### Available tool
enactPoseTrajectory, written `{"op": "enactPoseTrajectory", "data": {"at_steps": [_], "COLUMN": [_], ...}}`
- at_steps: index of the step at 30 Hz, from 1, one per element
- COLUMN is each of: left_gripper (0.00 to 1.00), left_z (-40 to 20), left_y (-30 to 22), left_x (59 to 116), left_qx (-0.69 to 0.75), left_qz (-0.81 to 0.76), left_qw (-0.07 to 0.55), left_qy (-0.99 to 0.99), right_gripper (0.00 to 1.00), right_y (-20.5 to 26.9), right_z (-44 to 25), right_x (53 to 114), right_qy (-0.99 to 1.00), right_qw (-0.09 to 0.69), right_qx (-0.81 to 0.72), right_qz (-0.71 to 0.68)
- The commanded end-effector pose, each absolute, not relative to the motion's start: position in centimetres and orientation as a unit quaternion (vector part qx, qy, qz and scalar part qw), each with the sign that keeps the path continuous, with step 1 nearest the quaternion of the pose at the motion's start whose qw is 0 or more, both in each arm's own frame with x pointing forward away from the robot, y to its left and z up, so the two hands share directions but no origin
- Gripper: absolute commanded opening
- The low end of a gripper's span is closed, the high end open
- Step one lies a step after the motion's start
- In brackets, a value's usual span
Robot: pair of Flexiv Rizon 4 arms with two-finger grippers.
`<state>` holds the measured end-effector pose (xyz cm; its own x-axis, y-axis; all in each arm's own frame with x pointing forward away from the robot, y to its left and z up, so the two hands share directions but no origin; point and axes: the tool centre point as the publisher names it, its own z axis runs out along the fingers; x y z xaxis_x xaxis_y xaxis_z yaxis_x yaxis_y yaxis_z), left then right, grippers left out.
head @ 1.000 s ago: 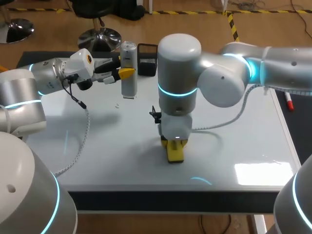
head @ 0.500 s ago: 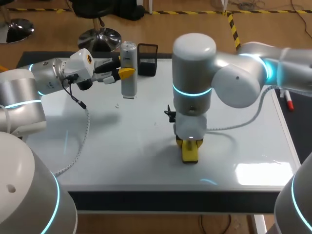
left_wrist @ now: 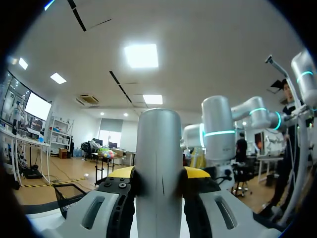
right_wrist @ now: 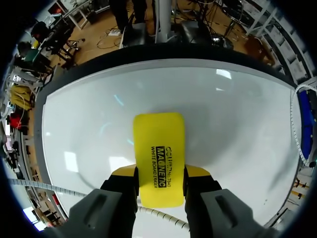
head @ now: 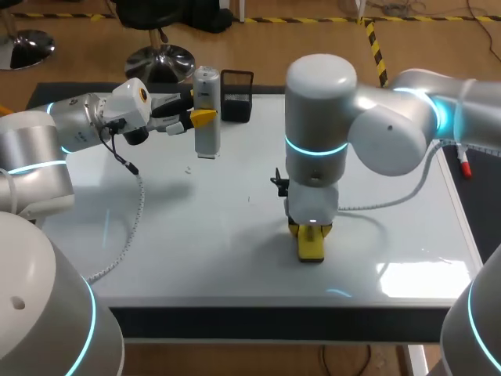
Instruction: Pick up the inspection probe, press it on each red-marked spot on the whiteboard one by one, put down the probe, pick up the eraser, and wipe off all the red marks.
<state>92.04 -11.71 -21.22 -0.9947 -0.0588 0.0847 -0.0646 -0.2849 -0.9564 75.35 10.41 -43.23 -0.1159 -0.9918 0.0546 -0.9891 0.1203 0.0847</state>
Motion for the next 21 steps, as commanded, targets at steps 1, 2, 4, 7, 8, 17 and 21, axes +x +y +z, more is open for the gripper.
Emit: {"op": "enactPoseTrajectory", "data": {"at_steps": [1, 2, 4, 7, 8, 17, 21], "left_gripper": [0.0, 0.0, 0.0, 0.0, 0.0, 0.0, 0.0], "left_z": [-21.2, -21.2, -21.2, -21.2, -21.2, -21.2, -21.2], "left_y": [-11.8, -11.8, -11.8, -11.8, -11.8, -11.8, -11.8], "left_x": [92.0, 92.0, 92.0, 92.0, 92.0, 92.0, 92.0], "left_qx": [0.051, 0.051, 0.051, 0.051, 0.051, 0.051, 0.051], "left_qz": [0.8, 0.8, 0.8, 0.8, 0.8, 0.8, 0.8], "left_qw": [0.001, 0.001, 0.001, 0.001, 0.001, 0.001, 0.001], "left_qy": [-0.598, -0.598, -0.598, -0.598, -0.598, -0.598, -0.598], "right_gripper": [0.0, 0.0, 0.0, 0.0, 0.0, 0.0, 0.0], "right_y": [9.1, 8.9, 8.5, 8.0, 7.8, 5.4, 4.3], "right_z": [-44.0, -43.4, -42.3, -40.9, -40.5, -38.2, -37.8], "right_x": [75.7, 75.9, 76.5, 77.5, 77.9, 83.1, 85.9], "right_qy": [-0.749, -0.751, -0.752, -0.753, -0.752, -0.746, -0.74], "right_qw": [0.034, 0.028, 0.025, 0.019, 0.02, 0.012, 0.007], "right_qx": [0.662, 0.66, 0.659, 0.658, 0.659, 0.665, 0.672], "right_qz": [-0.013, -0.014, -0.011, -0.011, -0.009, -0.021, -0.035]}}
